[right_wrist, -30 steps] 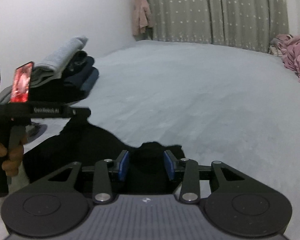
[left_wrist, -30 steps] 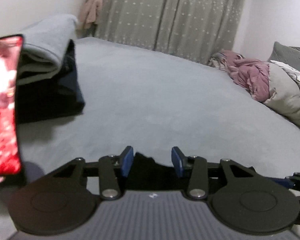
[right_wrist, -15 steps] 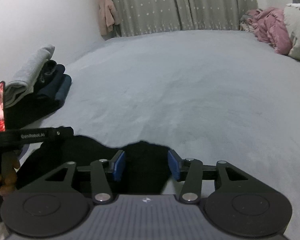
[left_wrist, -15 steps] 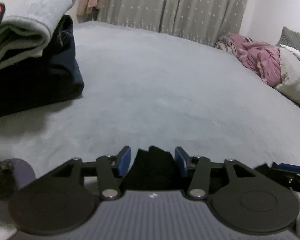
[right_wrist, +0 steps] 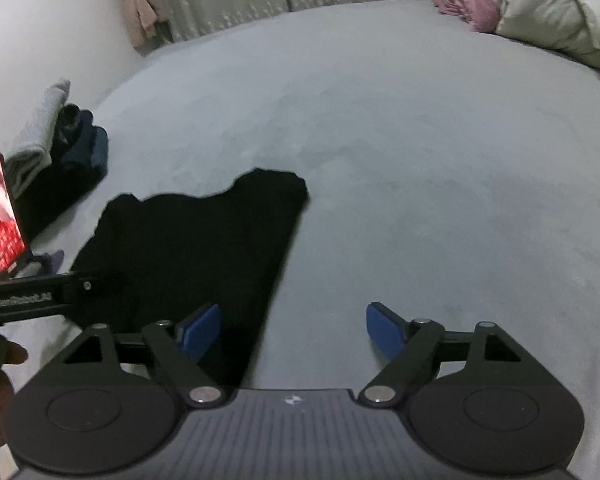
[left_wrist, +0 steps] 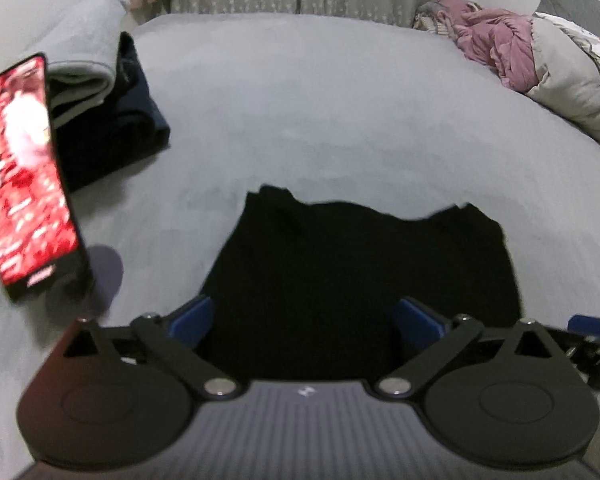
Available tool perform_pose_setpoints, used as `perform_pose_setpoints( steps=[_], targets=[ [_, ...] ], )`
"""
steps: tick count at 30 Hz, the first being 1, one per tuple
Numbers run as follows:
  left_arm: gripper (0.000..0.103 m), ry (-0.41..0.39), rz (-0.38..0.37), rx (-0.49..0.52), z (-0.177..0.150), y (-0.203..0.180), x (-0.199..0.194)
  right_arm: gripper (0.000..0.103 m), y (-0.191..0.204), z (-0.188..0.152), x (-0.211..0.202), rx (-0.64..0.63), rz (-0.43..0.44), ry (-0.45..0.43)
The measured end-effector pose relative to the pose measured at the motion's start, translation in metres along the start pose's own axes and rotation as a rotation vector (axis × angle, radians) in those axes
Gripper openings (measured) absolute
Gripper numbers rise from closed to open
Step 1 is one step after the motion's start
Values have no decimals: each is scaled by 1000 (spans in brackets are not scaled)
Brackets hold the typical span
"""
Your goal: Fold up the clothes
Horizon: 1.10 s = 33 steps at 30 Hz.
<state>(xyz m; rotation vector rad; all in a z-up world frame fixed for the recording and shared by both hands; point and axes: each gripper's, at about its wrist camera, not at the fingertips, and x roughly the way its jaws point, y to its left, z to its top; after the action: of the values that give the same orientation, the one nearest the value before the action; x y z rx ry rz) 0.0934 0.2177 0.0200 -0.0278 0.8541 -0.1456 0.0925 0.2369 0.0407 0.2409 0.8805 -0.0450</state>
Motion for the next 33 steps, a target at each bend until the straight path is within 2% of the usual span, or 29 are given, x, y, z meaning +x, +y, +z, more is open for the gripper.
perform_pose_setpoints(
  steps=[3, 7, 13, 16, 20, 25, 29, 33],
  targets=[
    [103, 22, -13, 26, -6, -14, -12, 83, 0, -8, -10, -10, -16, 24],
    [103, 45, 18, 70, -7, -29, -15, 84, -4, -16, -16, -5, -32, 62],
    [103, 175, 17, 125, -10, -38, -10, 84, -6, -20, -13, -8, -63, 131],
    [103, 219, 12, 107, -11, -35, -10, 84, -1, -21, -7, -27, -87, 179],
    [103, 337, -8, 92, -13, -33, -4, 88, 2, -22, -4, -30, -93, 202],
    [103, 368, 5, 129, -16, -37, 6, 92, 2, -22, -2, -41, -87, 212],
    [103, 393, 47, 167, -21, -42, 14, 94, 2, -23, -1, -51, -80, 216],
    [103, 392, 31, 155, -22, -41, 14, 95, 2, -23, 1, -51, -77, 220]
  ],
)
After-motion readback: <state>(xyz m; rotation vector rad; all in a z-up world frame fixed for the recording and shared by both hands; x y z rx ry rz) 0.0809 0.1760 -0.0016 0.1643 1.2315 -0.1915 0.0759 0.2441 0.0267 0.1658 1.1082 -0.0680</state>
